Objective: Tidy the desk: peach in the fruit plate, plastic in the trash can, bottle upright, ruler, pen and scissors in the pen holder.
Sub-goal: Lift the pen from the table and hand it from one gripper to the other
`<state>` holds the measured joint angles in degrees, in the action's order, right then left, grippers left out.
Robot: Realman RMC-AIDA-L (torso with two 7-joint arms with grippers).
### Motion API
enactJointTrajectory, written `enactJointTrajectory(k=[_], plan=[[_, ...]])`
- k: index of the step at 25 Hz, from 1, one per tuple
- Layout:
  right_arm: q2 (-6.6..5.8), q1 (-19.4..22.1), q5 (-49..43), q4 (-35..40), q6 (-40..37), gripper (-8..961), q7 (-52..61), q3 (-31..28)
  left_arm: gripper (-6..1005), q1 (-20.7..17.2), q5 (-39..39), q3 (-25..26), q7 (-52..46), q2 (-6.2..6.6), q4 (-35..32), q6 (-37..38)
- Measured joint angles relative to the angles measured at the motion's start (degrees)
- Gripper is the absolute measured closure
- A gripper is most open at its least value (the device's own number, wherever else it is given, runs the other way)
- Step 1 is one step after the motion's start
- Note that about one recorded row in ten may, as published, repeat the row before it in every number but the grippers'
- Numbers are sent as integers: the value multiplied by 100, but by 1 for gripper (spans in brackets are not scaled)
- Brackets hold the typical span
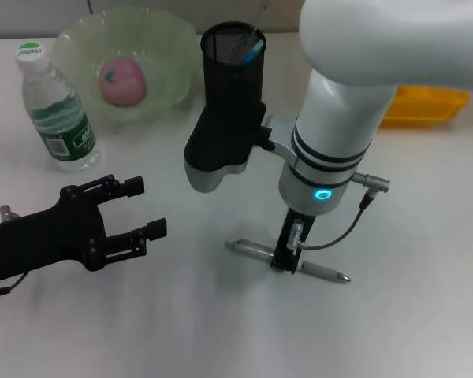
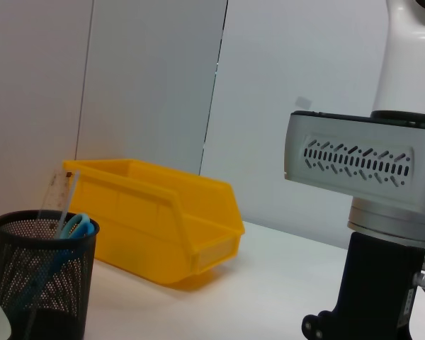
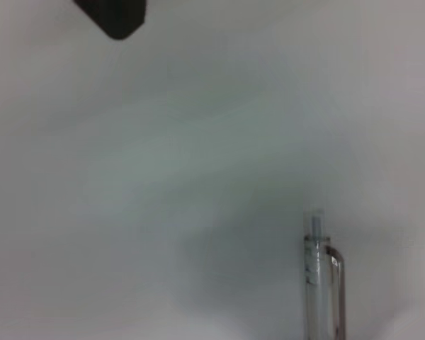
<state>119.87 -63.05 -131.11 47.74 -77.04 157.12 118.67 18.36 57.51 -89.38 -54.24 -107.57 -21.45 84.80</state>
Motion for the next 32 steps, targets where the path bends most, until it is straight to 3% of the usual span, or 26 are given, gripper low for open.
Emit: enactJointTrajectory(k=[24, 29, 32], plan=[[1, 145, 25, 92, 42, 846, -50, 31, 227, -9, 6, 0, -69, -1, 10, 21], [-27, 417, -15, 387, -56, 846, -248, -444, 227, -35, 5, 90, -114, -6, 3, 42], [-50, 800, -297, 844, -180, 846, -509, -1179, 227, -48, 1, 136, -193, -8, 1, 50]])
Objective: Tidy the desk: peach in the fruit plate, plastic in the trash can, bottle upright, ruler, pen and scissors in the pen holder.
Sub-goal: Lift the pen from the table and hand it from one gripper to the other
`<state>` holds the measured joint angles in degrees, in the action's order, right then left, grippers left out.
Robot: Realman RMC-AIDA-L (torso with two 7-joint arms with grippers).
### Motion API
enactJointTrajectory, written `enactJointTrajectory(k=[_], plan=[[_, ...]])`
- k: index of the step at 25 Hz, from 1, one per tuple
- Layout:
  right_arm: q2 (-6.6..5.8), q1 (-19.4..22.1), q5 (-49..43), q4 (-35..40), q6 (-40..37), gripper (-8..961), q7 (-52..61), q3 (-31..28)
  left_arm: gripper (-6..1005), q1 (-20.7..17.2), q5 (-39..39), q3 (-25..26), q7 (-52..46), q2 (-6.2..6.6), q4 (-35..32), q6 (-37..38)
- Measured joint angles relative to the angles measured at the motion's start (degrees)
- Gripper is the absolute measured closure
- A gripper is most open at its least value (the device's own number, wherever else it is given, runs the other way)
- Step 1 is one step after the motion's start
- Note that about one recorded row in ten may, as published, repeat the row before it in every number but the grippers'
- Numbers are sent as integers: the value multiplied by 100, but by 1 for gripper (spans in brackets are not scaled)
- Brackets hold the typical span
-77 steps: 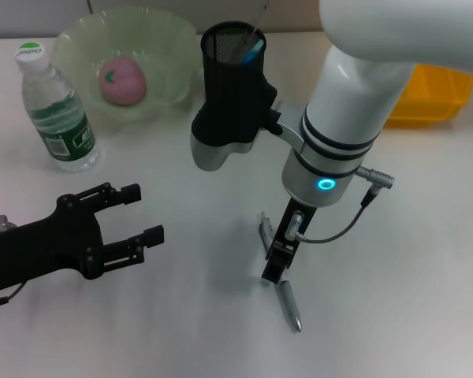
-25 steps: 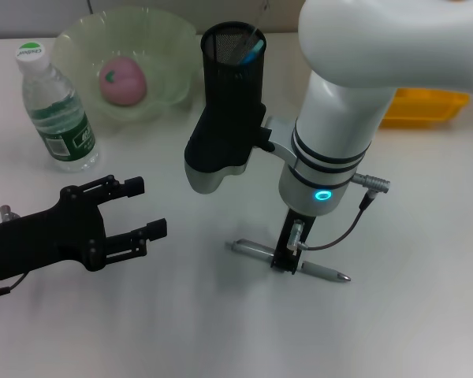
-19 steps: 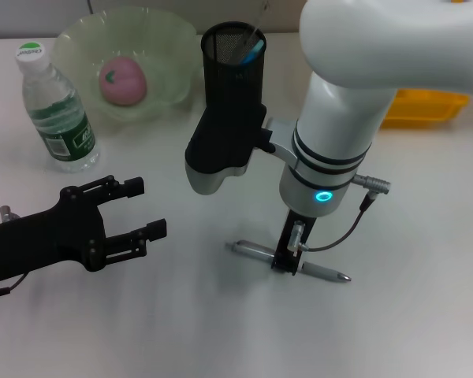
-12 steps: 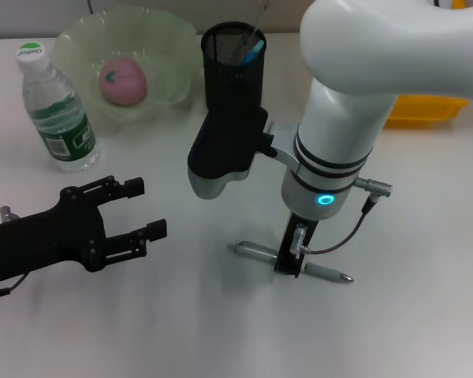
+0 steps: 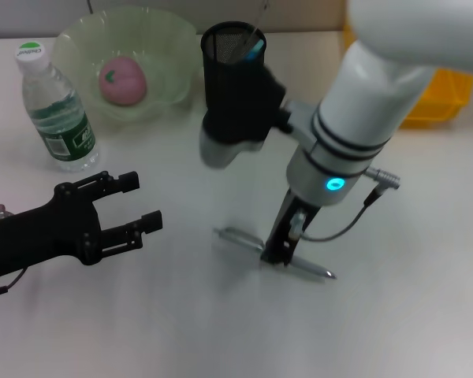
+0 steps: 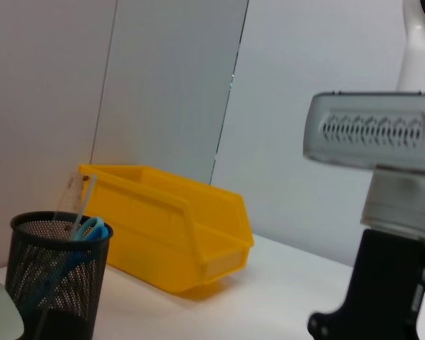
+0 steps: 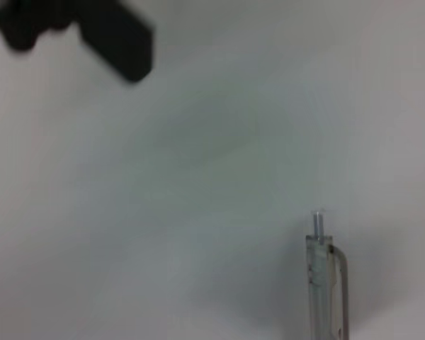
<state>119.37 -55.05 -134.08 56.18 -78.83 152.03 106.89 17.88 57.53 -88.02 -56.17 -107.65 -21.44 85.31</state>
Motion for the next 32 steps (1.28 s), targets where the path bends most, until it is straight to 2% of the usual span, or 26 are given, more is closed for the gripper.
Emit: enactJointTrajectory(k=[1, 3, 4, 5, 6, 7, 8, 9, 10, 11, 13, 14, 16, 18, 19, 20, 22, 23, 27, 28, 32], plan=[[0, 0, 0, 0, 0, 846, 0, 0, 227, -4, -16, 42, -82, -17, -1, 14], [-1, 387, -144, 404, -42, 846, -322, -625, 227, 1, -14, 122, -141, -64, -1, 36], [-1, 387, -144, 404, -42, 846, -322, -625, 227, 1, -14, 122, -141, -64, -1, 36], [-2, 656, -149, 637, -47, 846, -605, -1036, 227, 9, -17, 147, -172, -95, -1, 61], [-2, 656, -149, 637, -47, 846, -605, -1036, 227, 23, -33, 177, -194, -127, 7, 97], [-3, 794, -121, 739, -25, 846, -782, -1211, 227, 28, -37, 192, -201, -142, 12, 112], [-2, 1099, 37, 908, 67, 846, -1170, -1521, 227, 35, -42, 245, -216, -173, 22, 136], [-2, 1099, 37, 908, 67, 846, -1170, -1521, 227, 35, -42, 245, -216, -173, 22, 136], [-1, 1421, 372, 992, 220, 846, -1702, -1810, 227, 46, -43, 437, -251, -269, 47, 185], [-1, 1421, 372, 992, 220, 846, -1702, -1810, 227, 46, -45, 476, -254, -287, 48, 198], [-2, 1867, 1128, 949, 421, 846, -2685, -2215, 227, 45, -44, 543, -260, -328, 53, 224], [-2, 1867, 1128, 949, 421, 846, -2685, -2215, 227, 45, -45, 594, -278, -365, 53, 255], [-3, 2148, 1721, 781, 519, 847, -3473, -2501, 228, 82, -45, 728, -382, -495, 47, 364], [-3, 2417, 2719, 234, 567, 847, -4707, -2900, 228, 100, -45, 761, -404, -536, 46, 384], [-3, 2417, 2719, 234, 567, 847, -4707, -2900, 228, 100, -45, 761, -404, -536, 46, 384], [-5, 2469, 3039, 7, 556, 847, -5127, -3047, 228, 150, -47, 841, -440, -630, 43, 404], [-10, 2542, 3698, -521, 446, 847, -6060, -3349, 228, 243, -47, 907, -477, -732, 47, 402], [-15, 2564, 4159, -1011, 277, 847, -6879, -3595, 228, 308, -43, 920, -501, -782, 60, 390], [-18, 2569, 4567, -1476, 165, 847, -7611, -3755, 228, 507, -34, 923, -625, -923, 68, 338], [-17, 2570, 4764, -1683, 162, 847, -7942, -3754, 228, 600, -35, 958, -695, -1004, 72, 303], [0, 2547, 5033, -1966, 164, 847, -8384, -3718, 228, 665, -32, 995, -718, -1057, 75, 213]])
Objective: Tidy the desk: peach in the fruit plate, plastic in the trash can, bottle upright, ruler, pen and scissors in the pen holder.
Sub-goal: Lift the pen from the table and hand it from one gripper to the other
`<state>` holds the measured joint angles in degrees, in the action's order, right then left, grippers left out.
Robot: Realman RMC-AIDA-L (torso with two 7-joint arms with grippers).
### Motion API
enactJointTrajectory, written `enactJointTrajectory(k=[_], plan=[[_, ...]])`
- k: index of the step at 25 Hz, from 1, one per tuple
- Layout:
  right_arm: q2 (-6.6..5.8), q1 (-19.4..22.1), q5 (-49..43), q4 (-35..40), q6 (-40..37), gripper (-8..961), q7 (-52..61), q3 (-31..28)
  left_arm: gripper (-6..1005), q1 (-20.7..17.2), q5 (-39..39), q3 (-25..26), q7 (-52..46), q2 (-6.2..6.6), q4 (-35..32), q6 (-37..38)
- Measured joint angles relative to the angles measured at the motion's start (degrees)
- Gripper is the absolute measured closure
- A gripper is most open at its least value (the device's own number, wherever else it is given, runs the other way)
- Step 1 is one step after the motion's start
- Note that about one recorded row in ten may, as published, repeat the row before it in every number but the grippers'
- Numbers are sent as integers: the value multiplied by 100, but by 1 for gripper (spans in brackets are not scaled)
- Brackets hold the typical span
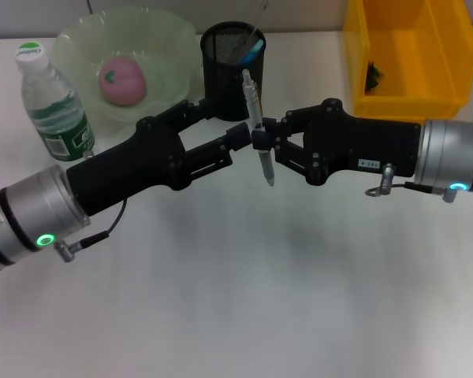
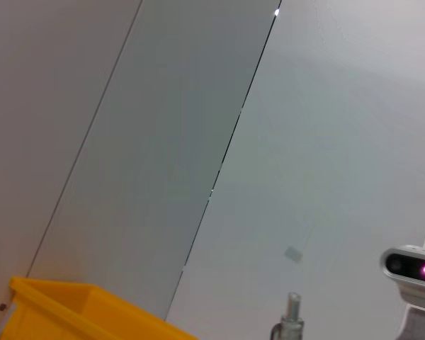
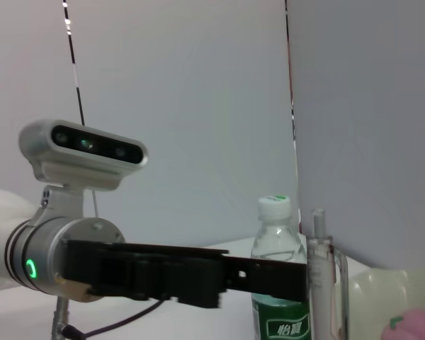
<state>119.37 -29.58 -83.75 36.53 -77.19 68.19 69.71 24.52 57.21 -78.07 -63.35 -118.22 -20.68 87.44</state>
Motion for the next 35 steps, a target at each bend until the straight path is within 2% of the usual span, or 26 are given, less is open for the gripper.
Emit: enactJointTrajectory(k=[1, 6, 11, 21, 27, 30, 35], plan=[[11, -44, 134, -199, 3, 847, -232, 11, 228, 95, -13, 18, 6, -47, 0, -147], [28, -193, 394, -610, 12, 847, -611, 53, 228, 184, -152, 25, 59, -90, 4, -290], [36, -342, 665, -987, 26, 847, -840, 63, 229, 309, -191, 0, 79, -93, 82, -428], [44, -450, 701, -1112, 46, 847, -852, 65, 229, 401, -240, -7, 282, -96, 135, -734], [42, -454, 703, -1120, 97, 847, -846, 64, 318, 405, -244, -7, 396, -96, 135, -770], [42, -454, 704, -1122, 142, 846, -833, 68, 569, 413, -244, -8, 402, -96, 133, -809], [44, -457, 730, -1124, 175, 846, -815, 93, 636, 456, -243, -8, 403, -95, 128, -849]])
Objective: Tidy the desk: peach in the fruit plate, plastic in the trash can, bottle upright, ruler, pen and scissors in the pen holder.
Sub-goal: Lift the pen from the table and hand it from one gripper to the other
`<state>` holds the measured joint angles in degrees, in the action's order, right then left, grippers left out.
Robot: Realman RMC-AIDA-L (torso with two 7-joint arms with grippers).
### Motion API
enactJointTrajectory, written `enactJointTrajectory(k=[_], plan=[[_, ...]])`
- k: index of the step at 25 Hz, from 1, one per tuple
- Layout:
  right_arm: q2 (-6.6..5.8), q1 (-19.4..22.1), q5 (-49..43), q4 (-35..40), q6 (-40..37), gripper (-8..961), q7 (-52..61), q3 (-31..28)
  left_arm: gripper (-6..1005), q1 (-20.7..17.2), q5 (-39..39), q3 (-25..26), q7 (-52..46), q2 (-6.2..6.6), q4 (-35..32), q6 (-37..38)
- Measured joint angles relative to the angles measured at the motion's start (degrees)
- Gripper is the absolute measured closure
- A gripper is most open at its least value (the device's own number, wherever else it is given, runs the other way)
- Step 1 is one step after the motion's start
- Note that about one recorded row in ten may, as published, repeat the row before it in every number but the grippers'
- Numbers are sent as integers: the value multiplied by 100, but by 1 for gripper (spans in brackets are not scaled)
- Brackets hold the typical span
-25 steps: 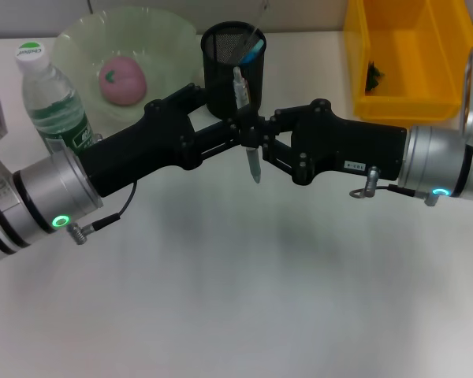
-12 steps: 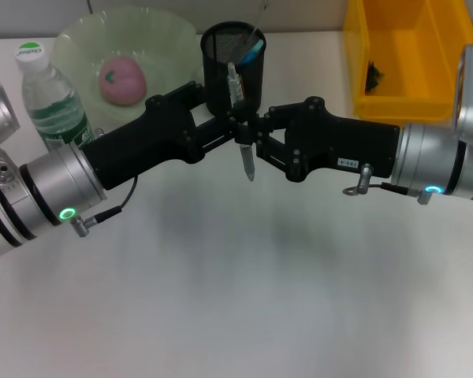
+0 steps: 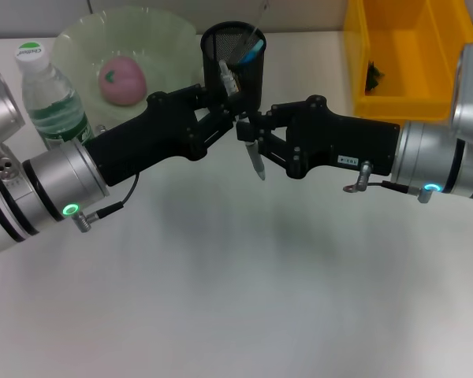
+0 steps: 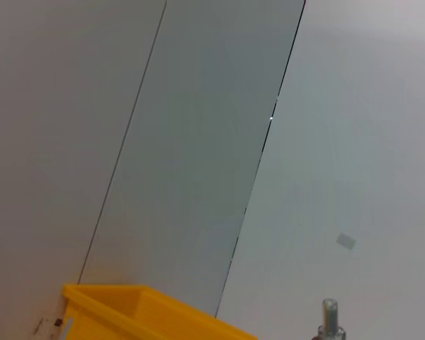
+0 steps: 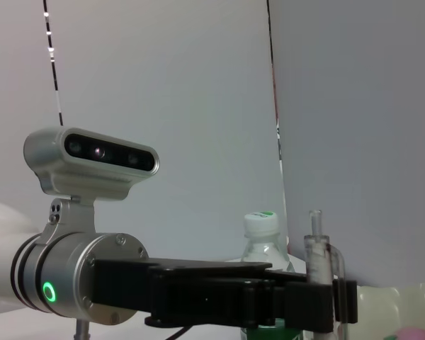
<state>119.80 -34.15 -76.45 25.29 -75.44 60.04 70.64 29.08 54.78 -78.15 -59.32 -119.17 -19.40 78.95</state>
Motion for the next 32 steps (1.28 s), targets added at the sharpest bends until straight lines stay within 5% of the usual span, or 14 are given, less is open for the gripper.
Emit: enactJointTrajectory(k=[11, 26, 32], plan=[[7, -65, 45, -95, 83, 847, 36, 21, 820, 78, -5, -95, 0, 0, 7, -26], [-6, -65, 113, -103, 336, 827, 137, -15, 841, 158, -70, -37, 0, 0, 6, -93], [-9, -45, 114, -111, 380, 571, 142, -27, 833, 172, -149, -23, 0, 0, -14, -216]])
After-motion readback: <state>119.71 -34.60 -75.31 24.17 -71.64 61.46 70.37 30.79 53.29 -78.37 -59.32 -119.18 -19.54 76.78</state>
